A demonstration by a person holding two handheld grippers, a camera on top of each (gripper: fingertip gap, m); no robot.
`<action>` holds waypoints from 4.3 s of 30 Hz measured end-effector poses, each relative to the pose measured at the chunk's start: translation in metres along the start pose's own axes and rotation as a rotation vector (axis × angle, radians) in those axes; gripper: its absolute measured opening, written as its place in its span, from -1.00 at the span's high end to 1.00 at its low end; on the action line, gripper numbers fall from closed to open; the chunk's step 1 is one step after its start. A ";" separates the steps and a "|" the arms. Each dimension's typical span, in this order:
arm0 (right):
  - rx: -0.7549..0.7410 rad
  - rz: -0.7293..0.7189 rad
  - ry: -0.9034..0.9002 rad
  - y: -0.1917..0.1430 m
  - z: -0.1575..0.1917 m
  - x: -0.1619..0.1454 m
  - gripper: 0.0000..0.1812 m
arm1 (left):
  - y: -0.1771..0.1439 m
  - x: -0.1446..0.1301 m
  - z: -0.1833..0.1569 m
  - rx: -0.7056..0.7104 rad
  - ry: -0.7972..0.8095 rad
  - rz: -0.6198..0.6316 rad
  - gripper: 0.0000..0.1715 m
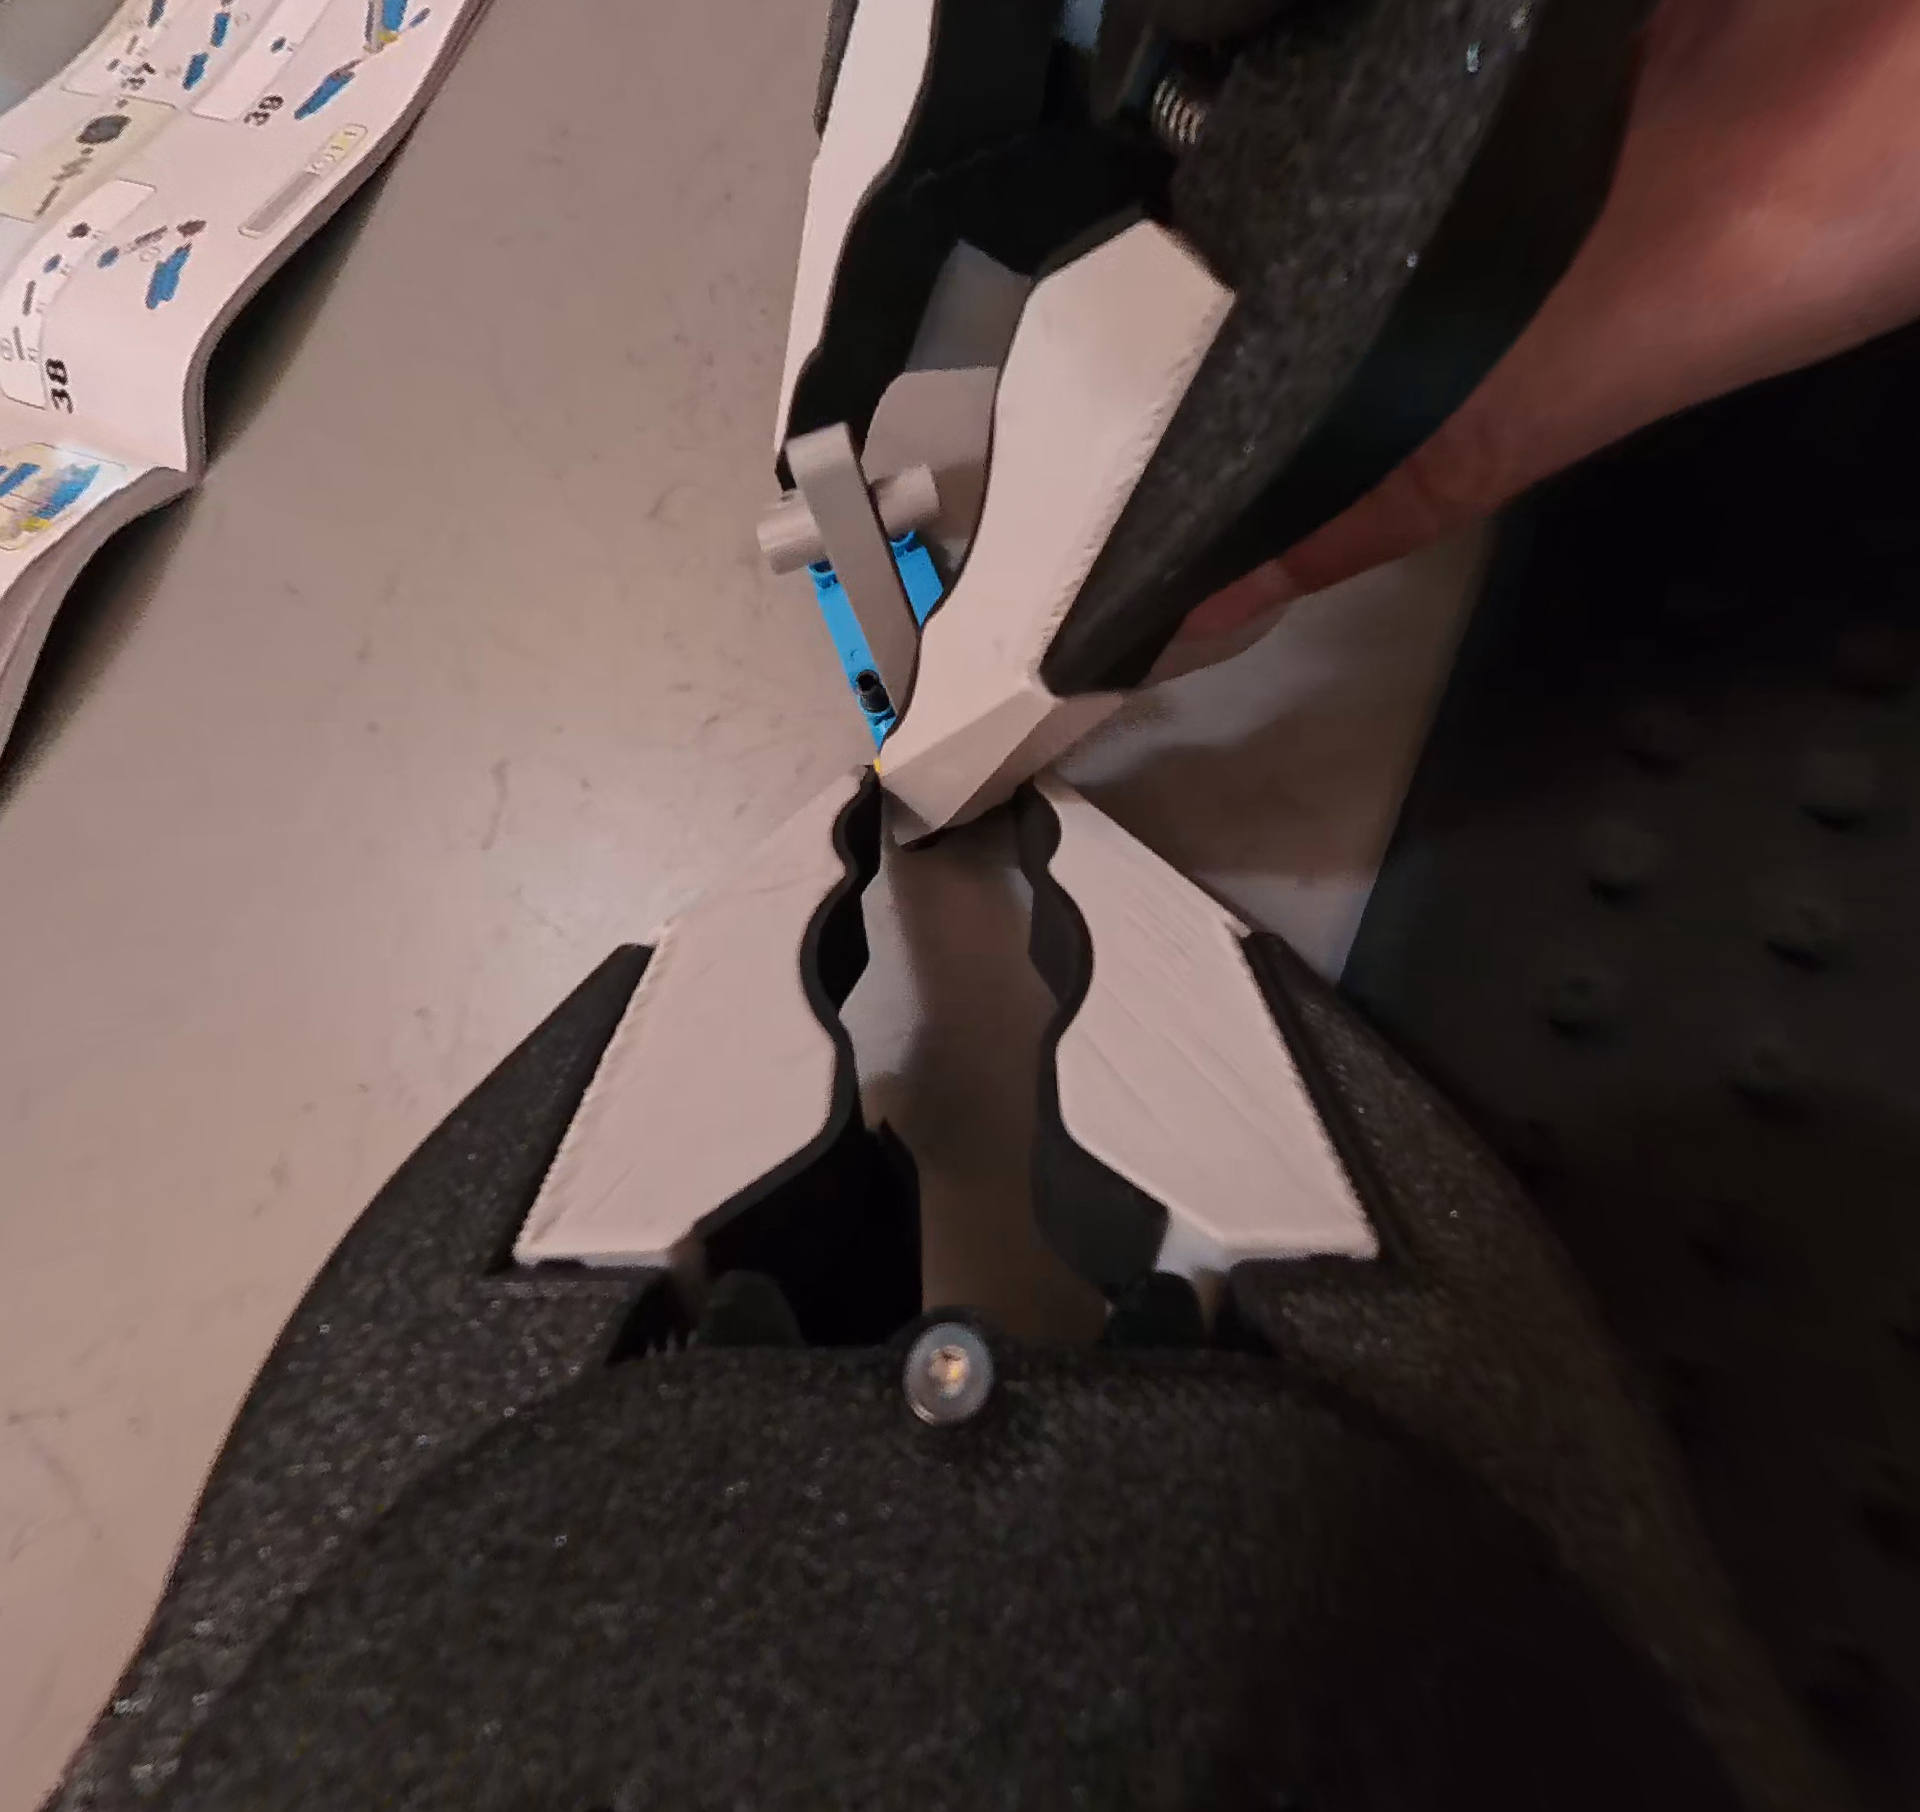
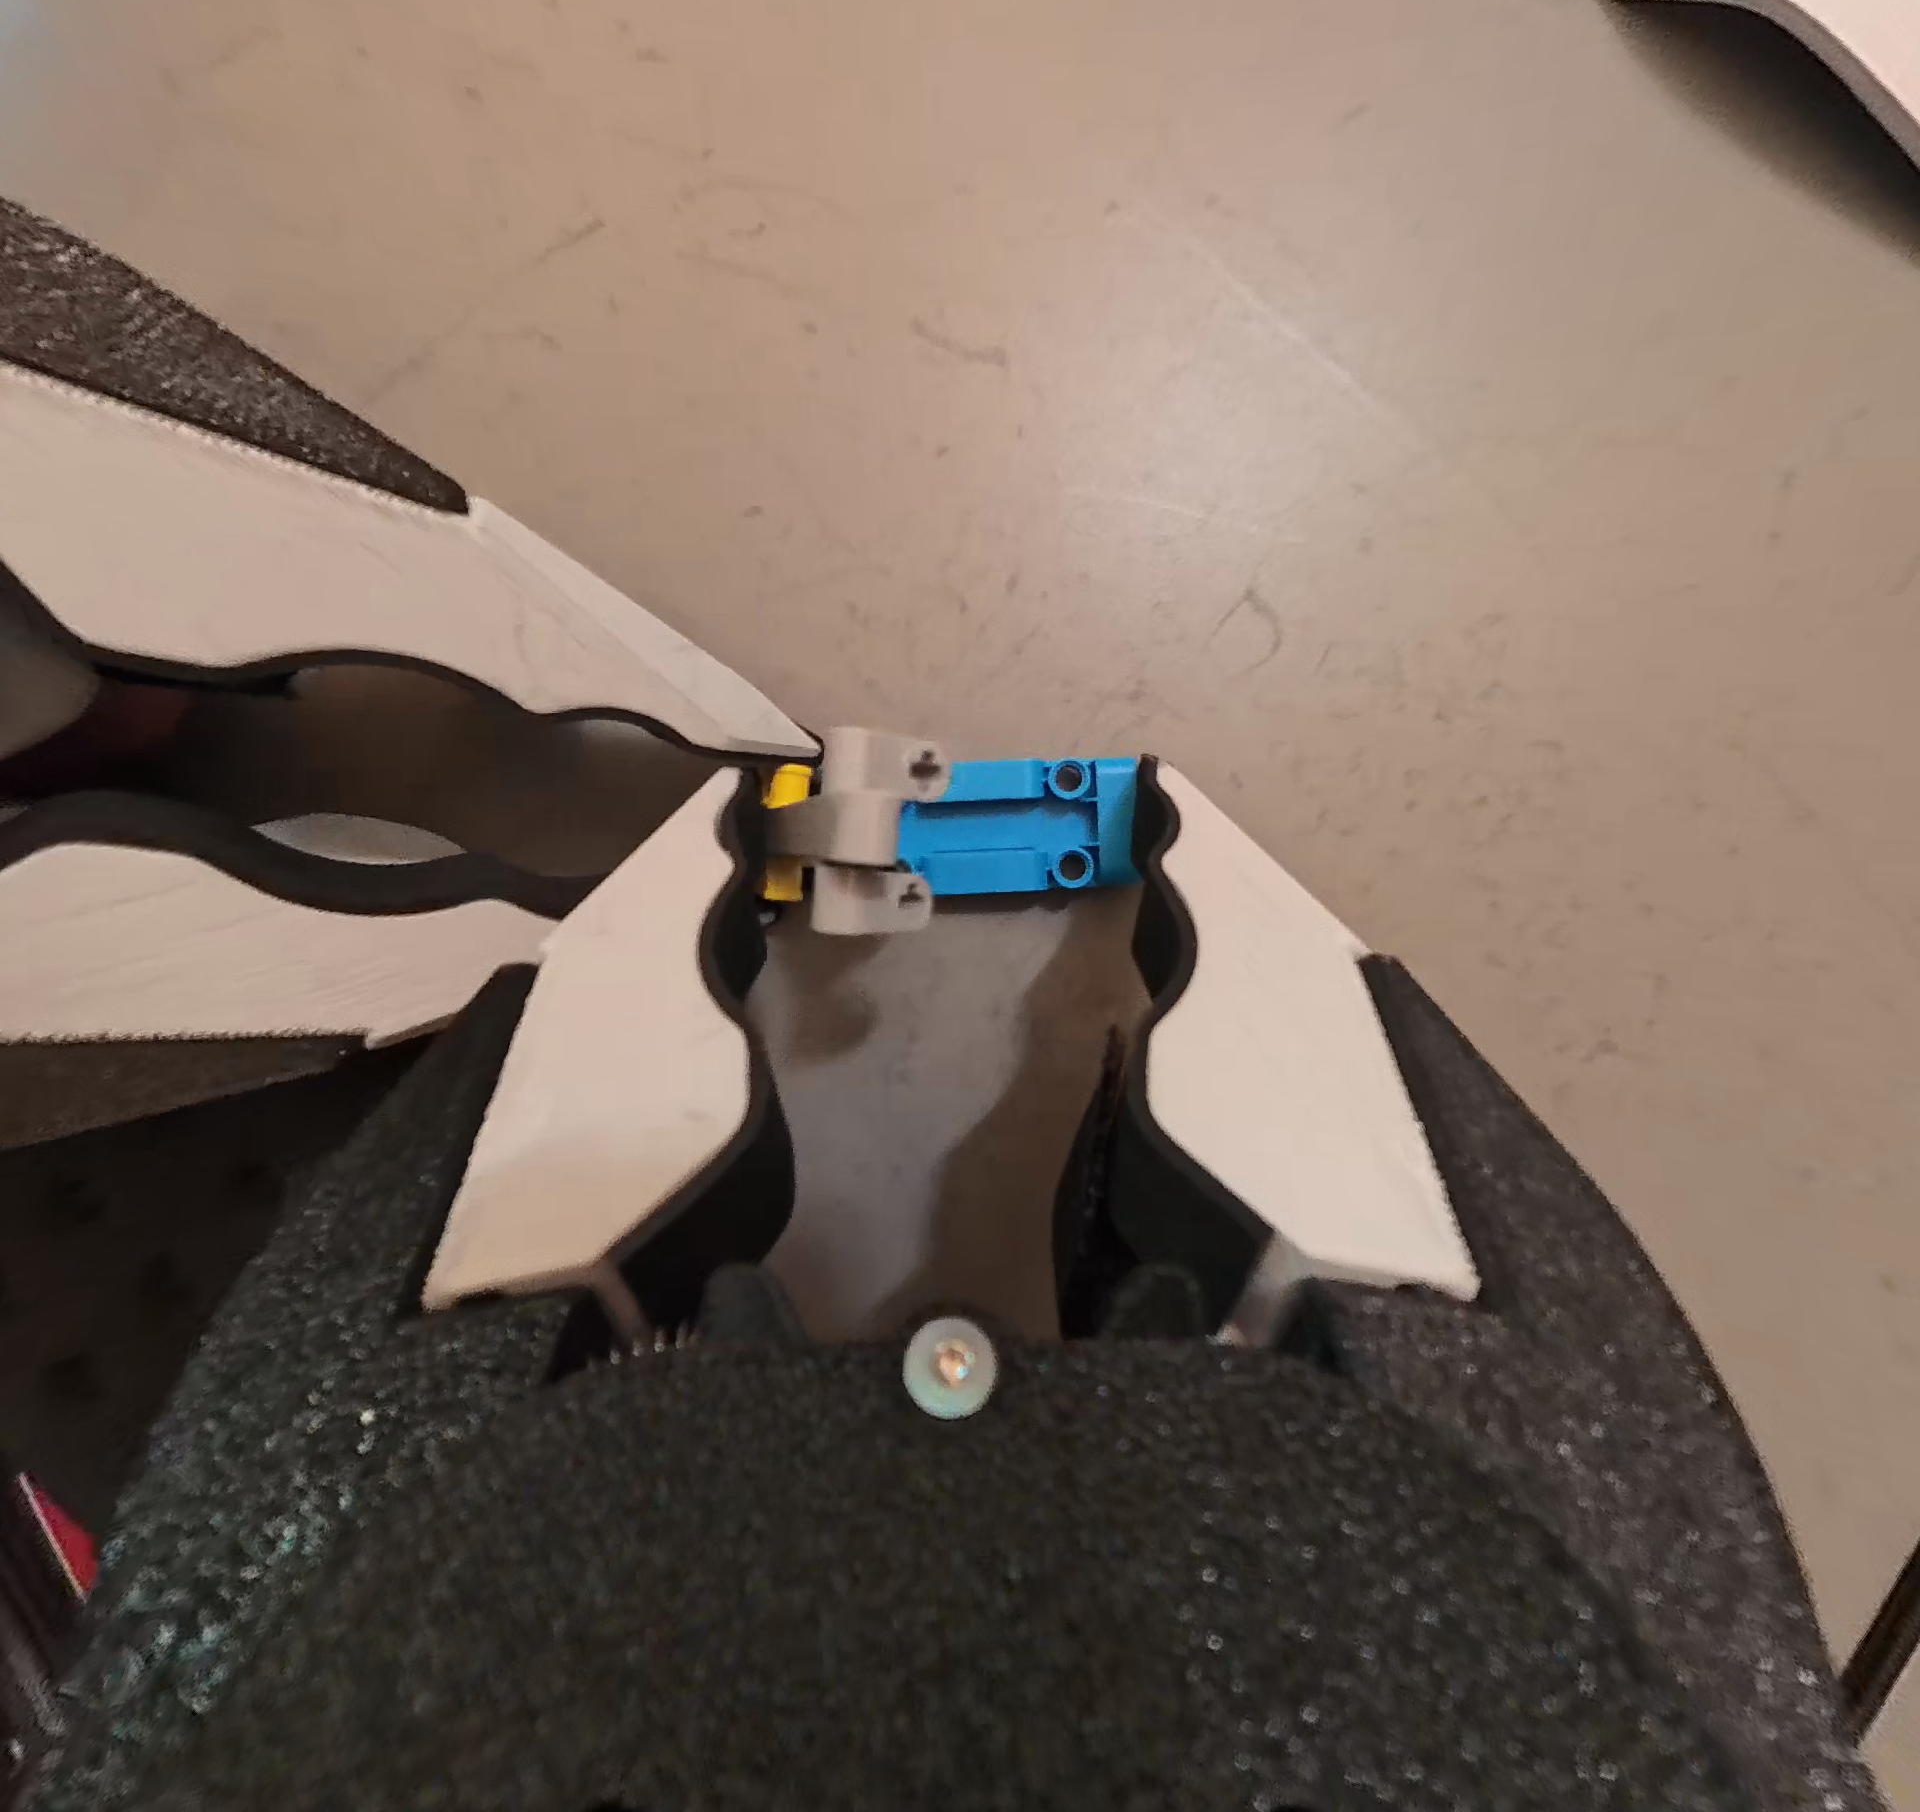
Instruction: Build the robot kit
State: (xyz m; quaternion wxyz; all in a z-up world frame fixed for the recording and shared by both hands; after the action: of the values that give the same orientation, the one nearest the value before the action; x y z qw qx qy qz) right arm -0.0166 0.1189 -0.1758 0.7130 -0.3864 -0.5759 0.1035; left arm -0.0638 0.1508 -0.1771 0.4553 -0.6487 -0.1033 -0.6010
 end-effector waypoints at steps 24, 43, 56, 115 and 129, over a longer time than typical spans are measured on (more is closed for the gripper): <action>0.322 -0.209 0.011 -0.025 -0.020 0.010 0.30 | 0.004 0.001 0.001 -0.007 -0.031 -0.012 0.71; 0.844 -0.077 -0.581 0.001 -0.022 -0.002 0.70 | 0.001 0.001 0.007 -0.064 -0.156 -0.022 0.74; 1.044 -0.302 0.220 -0.035 -0.023 0.022 0.73 | -0.034 0.044 0.031 -0.384 -0.616 -0.502 0.73; 0.598 -0.323 -0.314 -0.019 -0.005 -0.001 0.72 | -0.022 0.047 0.038 -0.305 -0.675 -0.510 0.73; 0.611 -0.227 -0.403 -0.012 0.005 -0.015 0.71 | -0.023 0.046 0.034 -0.310 -0.663 -0.502 0.73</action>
State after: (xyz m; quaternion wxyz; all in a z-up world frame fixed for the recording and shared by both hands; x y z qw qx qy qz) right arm -0.0294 0.1041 -0.1792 0.6748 -0.0619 -0.6862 0.2645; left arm -0.0442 0.1693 -0.1209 0.1349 -0.8219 -0.3067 -0.4607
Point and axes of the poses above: each gripper's, where its closed fingertips meet, y out along the fingers, x out of its top, z = x × y across the jaws, the point moved 4 cm from there along -y, back along the fingers, and after that the axes turned 15 degrees about -z, right-handed, at the moved point
